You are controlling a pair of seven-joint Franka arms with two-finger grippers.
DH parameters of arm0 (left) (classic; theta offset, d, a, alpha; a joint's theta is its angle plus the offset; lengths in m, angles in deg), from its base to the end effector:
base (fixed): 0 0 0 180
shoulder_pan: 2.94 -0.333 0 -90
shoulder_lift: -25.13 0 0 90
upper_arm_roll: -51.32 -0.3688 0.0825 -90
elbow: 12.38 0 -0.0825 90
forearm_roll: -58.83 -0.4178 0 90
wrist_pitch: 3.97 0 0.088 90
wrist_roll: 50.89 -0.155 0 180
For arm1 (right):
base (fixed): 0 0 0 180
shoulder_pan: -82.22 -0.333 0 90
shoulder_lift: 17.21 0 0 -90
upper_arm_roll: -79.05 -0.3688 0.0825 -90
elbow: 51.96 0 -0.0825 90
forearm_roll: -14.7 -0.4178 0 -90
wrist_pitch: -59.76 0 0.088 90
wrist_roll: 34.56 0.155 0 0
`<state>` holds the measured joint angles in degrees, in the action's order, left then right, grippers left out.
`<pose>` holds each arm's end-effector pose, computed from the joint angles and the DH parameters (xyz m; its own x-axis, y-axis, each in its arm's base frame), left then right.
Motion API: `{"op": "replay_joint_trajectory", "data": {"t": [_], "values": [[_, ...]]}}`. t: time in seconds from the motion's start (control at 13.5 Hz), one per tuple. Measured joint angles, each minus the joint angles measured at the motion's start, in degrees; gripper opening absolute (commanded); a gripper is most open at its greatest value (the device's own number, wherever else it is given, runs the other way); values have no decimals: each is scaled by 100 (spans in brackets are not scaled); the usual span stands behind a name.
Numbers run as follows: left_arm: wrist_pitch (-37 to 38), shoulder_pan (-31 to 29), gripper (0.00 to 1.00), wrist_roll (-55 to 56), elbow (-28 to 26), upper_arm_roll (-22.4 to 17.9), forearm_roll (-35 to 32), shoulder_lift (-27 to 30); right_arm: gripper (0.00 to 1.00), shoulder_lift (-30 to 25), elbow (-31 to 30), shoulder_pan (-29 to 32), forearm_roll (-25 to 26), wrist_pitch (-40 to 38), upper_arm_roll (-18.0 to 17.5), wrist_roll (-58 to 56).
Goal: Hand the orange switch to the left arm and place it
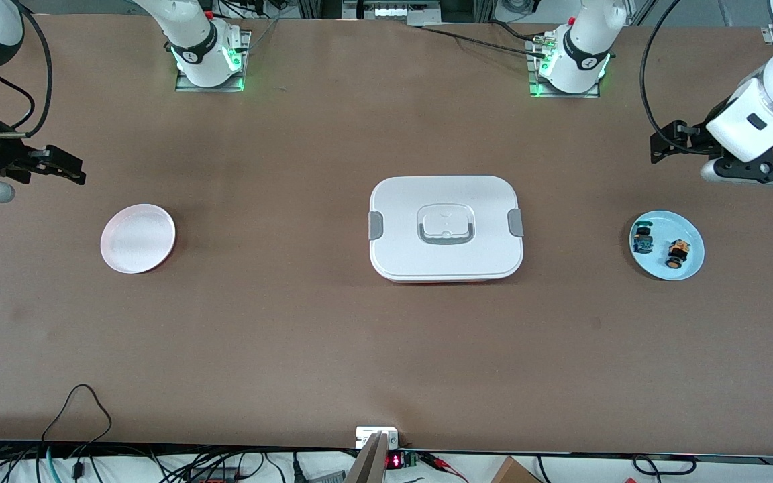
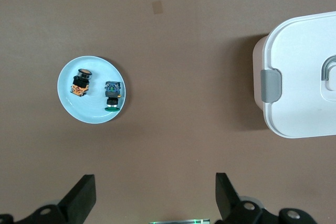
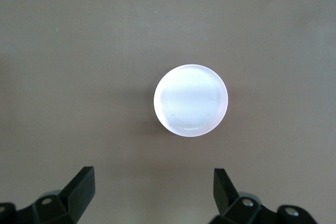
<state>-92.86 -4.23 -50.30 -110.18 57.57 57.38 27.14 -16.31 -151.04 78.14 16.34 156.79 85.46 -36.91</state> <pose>0.5605 -0.0456 0.5799 0.9900 -0.0746 -0.1200 -0.0787 -0.9964 -0.0302 0.5933 -0.0278 0.5501 0.9986 0.0038 -0.0526 0.0053 -0.9996 0.0278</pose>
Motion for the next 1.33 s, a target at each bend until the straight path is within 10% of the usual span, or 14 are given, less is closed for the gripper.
{"op": "replay_joint_trajectory", "data": {"t": [1.33], "values": [[219, -385, 100, 5, 151, -47, 53, -54, 100, 0, 97, -2, -1, -90, -12, 0]]}}
